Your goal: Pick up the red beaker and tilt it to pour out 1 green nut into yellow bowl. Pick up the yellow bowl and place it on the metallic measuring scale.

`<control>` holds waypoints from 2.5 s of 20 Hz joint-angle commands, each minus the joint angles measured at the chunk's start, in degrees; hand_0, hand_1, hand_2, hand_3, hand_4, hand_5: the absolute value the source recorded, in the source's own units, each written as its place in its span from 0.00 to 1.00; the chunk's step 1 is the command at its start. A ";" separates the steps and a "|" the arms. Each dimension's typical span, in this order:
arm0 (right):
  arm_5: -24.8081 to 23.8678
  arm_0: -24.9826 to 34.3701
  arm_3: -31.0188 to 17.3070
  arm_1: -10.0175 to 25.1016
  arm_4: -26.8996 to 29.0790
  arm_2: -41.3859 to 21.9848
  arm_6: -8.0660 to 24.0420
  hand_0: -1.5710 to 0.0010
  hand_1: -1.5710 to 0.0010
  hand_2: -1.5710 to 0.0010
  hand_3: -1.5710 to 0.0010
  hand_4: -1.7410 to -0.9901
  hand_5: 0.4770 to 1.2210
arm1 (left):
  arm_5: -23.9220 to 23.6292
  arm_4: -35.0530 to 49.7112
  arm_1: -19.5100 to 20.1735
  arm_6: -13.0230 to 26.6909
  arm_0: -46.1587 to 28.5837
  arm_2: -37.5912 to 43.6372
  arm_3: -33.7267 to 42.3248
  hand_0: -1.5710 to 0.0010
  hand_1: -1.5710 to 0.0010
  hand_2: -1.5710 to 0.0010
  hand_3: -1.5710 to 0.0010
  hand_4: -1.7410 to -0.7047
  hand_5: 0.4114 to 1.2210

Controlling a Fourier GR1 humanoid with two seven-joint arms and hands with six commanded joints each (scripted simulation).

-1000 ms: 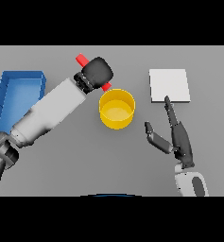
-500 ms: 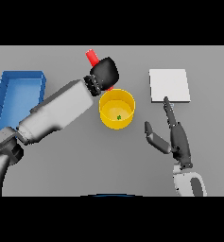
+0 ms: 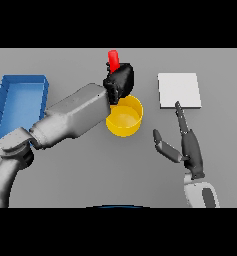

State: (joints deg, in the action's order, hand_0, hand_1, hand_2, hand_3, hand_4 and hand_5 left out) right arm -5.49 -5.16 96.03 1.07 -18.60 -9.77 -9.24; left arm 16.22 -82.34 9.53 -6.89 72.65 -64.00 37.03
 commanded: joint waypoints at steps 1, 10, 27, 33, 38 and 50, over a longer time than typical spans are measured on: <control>0.43 0.19 -0.18 -0.05 0.55 0.13 0.72 1.00 1.00 1.00 1.00 0.92 0.27 | 0.71 -0.50 -0.17 -0.97 0.73 -0.63 0.09 0.00 0.00 0.00 0.00 0.01 1.00; -0.31 0.93 -0.20 0.29 -1.12 -0.22 1.41 1.00 1.00 1.00 1.00 0.96 0.28 | -2.02 2.77 1.92 -4.21 10.66 7.25 -6.12 0.00 0.00 0.00 0.00 0.01 1.00; -0.14 2.76 -2.09 -0.85 0.82 0.08 0.98 1.00 1.00 1.00 1.00 0.94 0.24 | -13.17 38.06 22.37 13.31 7.91 50.44 -23.17 0.00 0.00 0.00 0.10 0.00 1.00; -0.38 1.89 -1.26 -0.45 -0.45 -0.58 1.46 1.00 1.00 1.00 1.00 0.92 0.23 | -20.06 51.12 24.65 19.25 -5.03 61.07 -18.76 0.00 0.00 0.00 0.07 0.00 1.00; -0.58 2.16 -2.24 0.13 -1.48 -0.61 2.24 1.00 1.00 1.00 1.00 0.93 0.23 | -22.86 58.00 23.59 24.79 -16.68 64.29 -6.15 0.00 0.00 0.00 0.06 0.00 1.00; 0.56 1.72 -1.34 0.55 0.46 -0.04 0.55 1.00 1.00 1.00 1.00 0.97 0.23 | -27.98 65.19 18.07 34.94 -39.94 65.94 21.91 0.00 0.00 0.00 0.02 0.00 0.91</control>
State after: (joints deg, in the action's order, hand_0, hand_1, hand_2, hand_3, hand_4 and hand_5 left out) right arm -4.95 -3.43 94.71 1.64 -18.13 -9.79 -8.75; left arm -11.67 -17.11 27.58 27.96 32.69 1.92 58.93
